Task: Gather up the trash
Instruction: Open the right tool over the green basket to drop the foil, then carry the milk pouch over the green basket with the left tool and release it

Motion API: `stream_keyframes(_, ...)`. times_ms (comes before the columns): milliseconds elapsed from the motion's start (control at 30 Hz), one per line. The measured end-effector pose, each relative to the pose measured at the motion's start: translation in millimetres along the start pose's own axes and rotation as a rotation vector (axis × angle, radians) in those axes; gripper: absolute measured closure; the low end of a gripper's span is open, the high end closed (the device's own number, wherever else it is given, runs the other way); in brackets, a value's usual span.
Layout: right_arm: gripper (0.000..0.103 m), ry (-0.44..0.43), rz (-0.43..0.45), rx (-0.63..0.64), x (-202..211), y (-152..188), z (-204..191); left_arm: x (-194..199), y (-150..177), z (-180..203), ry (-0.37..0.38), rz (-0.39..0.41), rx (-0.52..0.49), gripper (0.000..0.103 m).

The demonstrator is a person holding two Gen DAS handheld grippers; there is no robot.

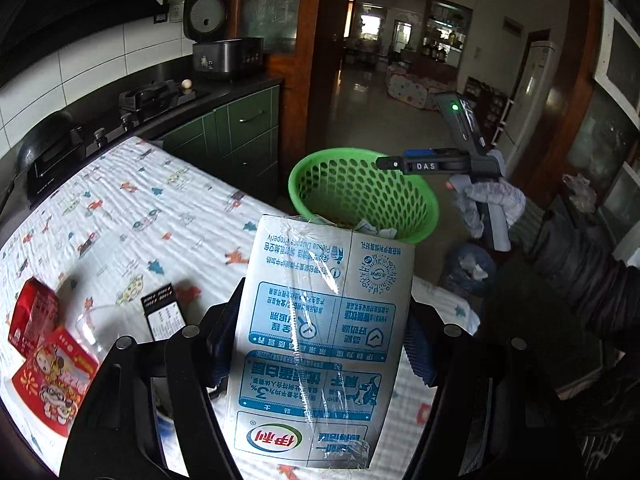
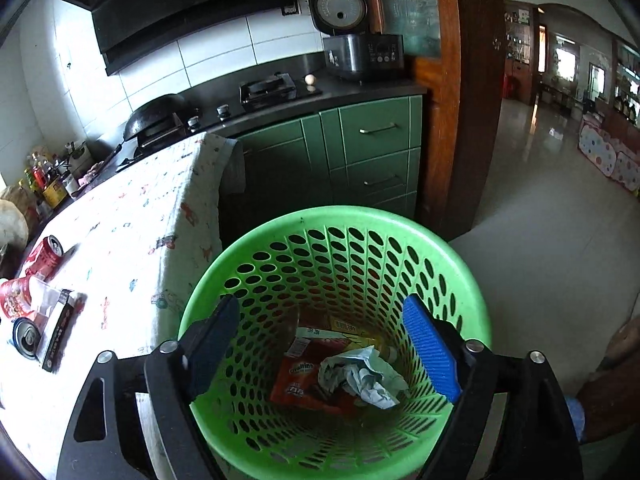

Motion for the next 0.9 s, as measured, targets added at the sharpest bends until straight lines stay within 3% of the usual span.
stream_keyframes(433, 0.017, -0.03, 0.081, 0.004, 67.2, 25.6, 9.5, -90.9, -79.8, 37.9, 0.049, -0.025, -0.001, 0.036)
stream_keyframes(900, 0.014, 0.02, 0.11, -0.045, 97.4, 61.5, 36.4, -198.4, -94.2, 60.3, 0.059, -0.161, 0.04, 0.036)
Point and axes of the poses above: each gripper's, at about its wrist camera, not at the fingertips, and x roughly against the way its jaws point, z to its right, y to its underside, the point moved 10 cm from there along -x, roughly the way its jaws point
